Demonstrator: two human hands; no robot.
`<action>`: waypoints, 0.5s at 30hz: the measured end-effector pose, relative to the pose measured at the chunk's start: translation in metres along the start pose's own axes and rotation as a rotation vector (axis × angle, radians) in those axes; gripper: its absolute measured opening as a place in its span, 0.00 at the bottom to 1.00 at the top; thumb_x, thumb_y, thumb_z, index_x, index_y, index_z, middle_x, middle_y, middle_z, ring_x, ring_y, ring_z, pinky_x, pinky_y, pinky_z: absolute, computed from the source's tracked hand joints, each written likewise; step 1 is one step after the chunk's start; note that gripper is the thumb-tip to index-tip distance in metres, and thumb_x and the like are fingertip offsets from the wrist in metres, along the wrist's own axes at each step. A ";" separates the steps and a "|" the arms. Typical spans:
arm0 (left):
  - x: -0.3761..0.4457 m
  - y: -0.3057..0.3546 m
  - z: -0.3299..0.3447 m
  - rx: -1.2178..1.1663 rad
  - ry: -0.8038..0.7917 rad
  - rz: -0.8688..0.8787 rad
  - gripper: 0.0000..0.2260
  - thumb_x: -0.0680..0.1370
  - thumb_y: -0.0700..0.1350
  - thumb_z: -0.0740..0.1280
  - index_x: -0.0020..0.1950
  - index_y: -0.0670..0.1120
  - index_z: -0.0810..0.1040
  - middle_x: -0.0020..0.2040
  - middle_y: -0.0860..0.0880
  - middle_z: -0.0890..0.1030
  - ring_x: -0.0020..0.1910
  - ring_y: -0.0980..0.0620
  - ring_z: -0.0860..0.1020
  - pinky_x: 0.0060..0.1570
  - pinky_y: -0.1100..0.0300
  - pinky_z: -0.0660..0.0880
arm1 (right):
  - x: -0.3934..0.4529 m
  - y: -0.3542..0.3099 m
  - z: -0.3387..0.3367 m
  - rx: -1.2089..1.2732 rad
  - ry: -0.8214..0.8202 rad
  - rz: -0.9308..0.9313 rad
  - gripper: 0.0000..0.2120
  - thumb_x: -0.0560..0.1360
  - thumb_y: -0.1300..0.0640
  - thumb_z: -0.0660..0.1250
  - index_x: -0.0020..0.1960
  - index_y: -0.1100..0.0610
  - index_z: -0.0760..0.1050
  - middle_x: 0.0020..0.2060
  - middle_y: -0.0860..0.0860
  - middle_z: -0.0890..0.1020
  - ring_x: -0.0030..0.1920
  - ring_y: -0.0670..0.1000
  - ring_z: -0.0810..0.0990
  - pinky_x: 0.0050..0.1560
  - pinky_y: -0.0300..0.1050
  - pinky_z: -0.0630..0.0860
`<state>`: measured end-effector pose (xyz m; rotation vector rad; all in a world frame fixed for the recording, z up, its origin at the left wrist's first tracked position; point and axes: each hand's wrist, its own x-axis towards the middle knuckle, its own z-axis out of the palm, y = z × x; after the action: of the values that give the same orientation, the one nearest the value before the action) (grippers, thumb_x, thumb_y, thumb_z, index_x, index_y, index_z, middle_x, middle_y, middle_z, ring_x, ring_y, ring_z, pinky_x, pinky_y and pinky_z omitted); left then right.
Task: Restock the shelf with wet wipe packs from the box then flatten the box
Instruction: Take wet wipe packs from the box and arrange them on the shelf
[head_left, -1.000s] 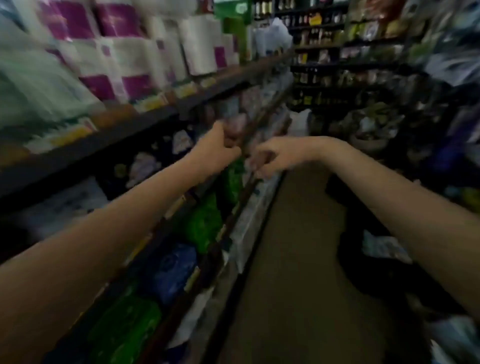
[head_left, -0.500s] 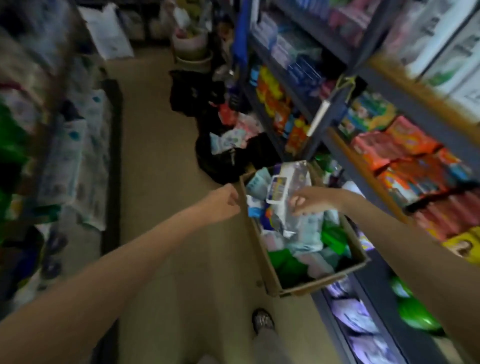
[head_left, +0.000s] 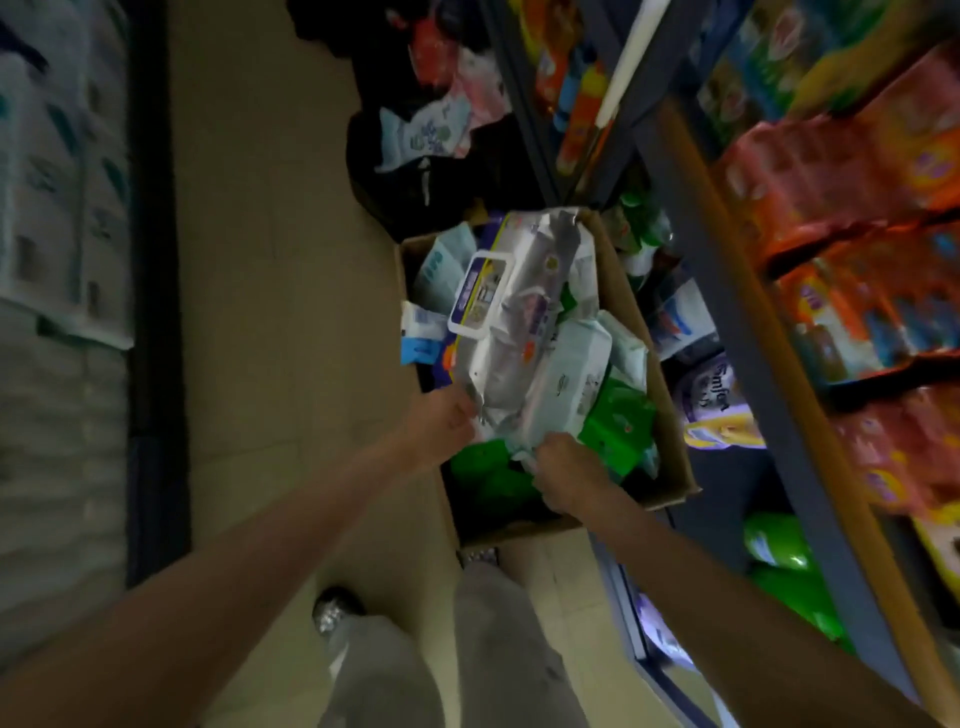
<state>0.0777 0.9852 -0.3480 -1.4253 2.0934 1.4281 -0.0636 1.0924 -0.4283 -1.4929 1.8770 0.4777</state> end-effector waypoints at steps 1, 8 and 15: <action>0.003 -0.003 0.002 -0.026 -0.003 -0.022 0.09 0.73 0.35 0.62 0.51 0.37 0.77 0.41 0.42 0.77 0.40 0.49 0.76 0.41 0.64 0.68 | 0.004 -0.005 0.003 -0.029 0.023 0.011 0.12 0.78 0.62 0.59 0.58 0.64 0.75 0.57 0.60 0.74 0.57 0.60 0.75 0.50 0.50 0.74; 0.013 -0.010 -0.007 0.045 0.060 -0.071 0.14 0.76 0.31 0.59 0.36 0.49 0.67 0.36 0.47 0.74 0.32 0.60 0.69 0.30 0.73 0.67 | 0.009 0.000 -0.026 -0.055 0.034 -0.041 0.09 0.76 0.61 0.62 0.55 0.62 0.74 0.54 0.57 0.78 0.54 0.58 0.78 0.50 0.48 0.75; -0.019 0.009 -0.057 0.081 0.006 -0.023 0.10 0.78 0.38 0.61 0.59 0.38 0.74 0.45 0.49 0.74 0.46 0.52 0.71 0.45 0.65 0.68 | -0.035 0.027 -0.157 0.337 0.221 0.076 0.17 0.75 0.65 0.60 0.29 0.66 0.67 0.28 0.63 0.68 0.29 0.56 0.70 0.32 0.49 0.64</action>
<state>0.0976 0.9507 -0.3027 -1.4204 2.1063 1.3166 -0.1296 1.0211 -0.2976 -1.2934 2.0689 0.0231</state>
